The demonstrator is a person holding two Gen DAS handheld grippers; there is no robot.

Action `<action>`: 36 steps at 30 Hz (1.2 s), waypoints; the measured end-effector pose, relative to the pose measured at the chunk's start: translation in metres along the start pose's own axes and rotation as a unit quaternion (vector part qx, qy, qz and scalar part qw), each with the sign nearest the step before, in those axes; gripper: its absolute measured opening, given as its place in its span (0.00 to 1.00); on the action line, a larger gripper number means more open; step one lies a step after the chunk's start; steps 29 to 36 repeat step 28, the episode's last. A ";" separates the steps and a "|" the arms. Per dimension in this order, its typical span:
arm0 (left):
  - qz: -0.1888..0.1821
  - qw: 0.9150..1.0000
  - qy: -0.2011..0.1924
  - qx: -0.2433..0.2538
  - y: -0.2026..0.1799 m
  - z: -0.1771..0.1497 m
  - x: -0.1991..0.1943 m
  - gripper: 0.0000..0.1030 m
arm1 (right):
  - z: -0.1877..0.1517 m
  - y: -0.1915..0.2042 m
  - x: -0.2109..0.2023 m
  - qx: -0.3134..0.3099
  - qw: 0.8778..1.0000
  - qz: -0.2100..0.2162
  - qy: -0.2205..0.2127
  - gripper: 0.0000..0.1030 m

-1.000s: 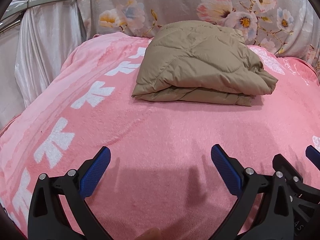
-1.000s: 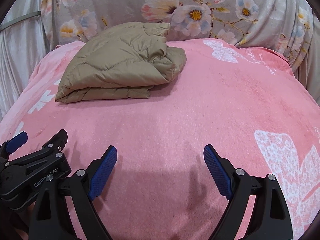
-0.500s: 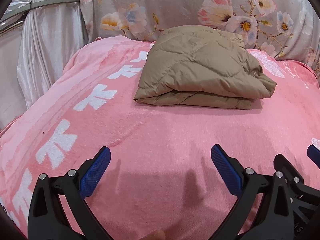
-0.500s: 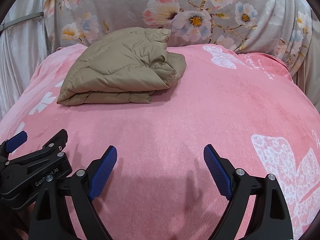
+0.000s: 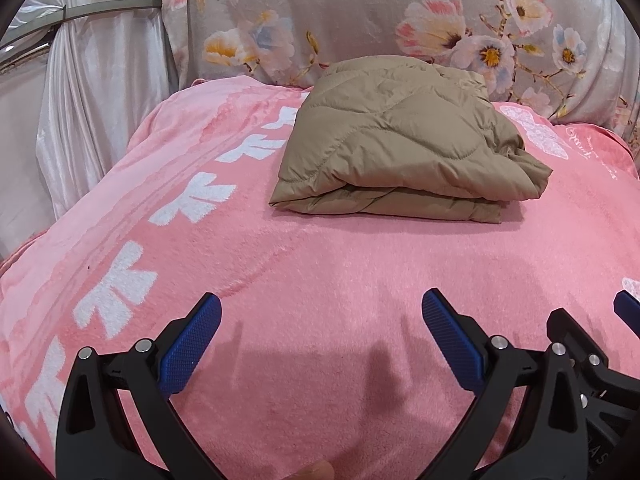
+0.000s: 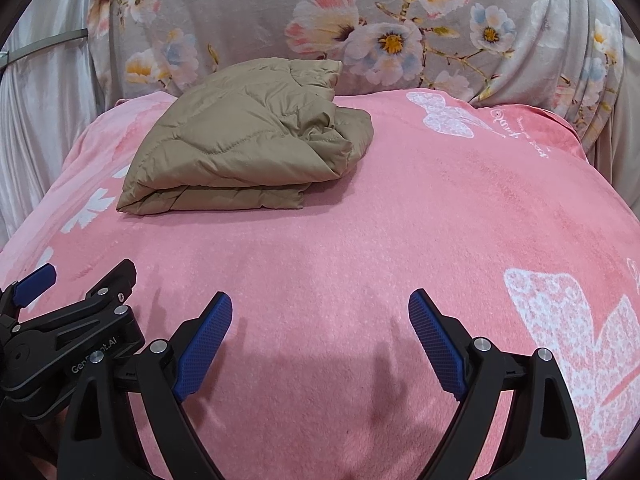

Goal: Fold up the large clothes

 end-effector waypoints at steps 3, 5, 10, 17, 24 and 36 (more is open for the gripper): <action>0.000 1.000 -0.001 -0.001 0.000 0.001 -0.001 0.95 | 0.000 0.000 0.000 0.000 1.000 0.000 0.000 0.85; 0.000 1.000 -0.001 -0.001 -0.001 0.001 -0.001 0.95 | 0.000 0.000 0.000 0.000 1.000 0.000 0.000 0.85; 0.000 1.000 -0.001 -0.001 -0.001 0.000 -0.001 0.95 | 0.000 0.000 0.000 0.000 1.000 -0.001 -0.001 0.85; -0.005 1.000 0.000 0.000 -0.003 0.001 -0.001 0.93 | 0.001 -0.001 -0.001 0.000 1.000 -0.002 -0.003 0.85; -0.009 1.000 -0.001 0.008 -0.007 0.001 -0.001 0.85 | 0.001 0.003 -0.004 -0.001 1.000 -0.008 -0.007 0.85; -0.012 1.000 -0.001 0.006 -0.005 0.000 -0.001 0.85 | 0.001 0.005 -0.004 -0.003 1.000 -0.010 -0.011 0.85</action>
Point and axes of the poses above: each gripper's, at about its wrist camera, not at the fingertips, and x roughly the way its jaws point, y to its left, z to its top, the point moved 3 cm from there along x, roughly the way its jaws point, and after that the axes turned 1 degree about -y, right-handed, at the moved point
